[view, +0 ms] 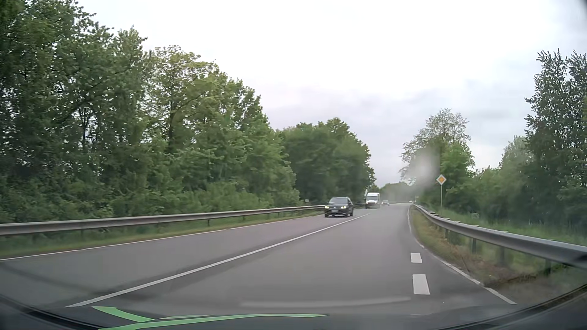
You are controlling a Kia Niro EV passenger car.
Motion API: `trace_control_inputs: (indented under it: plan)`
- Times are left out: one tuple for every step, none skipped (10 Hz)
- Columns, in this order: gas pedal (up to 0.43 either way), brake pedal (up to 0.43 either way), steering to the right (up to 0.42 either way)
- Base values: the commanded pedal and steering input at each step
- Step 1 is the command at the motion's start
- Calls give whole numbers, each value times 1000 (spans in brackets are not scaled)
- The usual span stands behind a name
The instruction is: Follow the waypoints while adhering to traffic rules and regulations
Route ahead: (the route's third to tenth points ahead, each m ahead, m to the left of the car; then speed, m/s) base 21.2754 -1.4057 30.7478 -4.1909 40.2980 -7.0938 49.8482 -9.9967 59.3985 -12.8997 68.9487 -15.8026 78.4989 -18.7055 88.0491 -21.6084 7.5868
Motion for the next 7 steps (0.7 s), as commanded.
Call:
trace_control_inputs:
  plan:
    - [441, 0, 158]
    - [449, 0, 148]
    - [449, 0, 134]
    - [449, 0, 124]
    - [449, 0, 109]
    - [469, 0, 95]
    - [469, 0, 88]
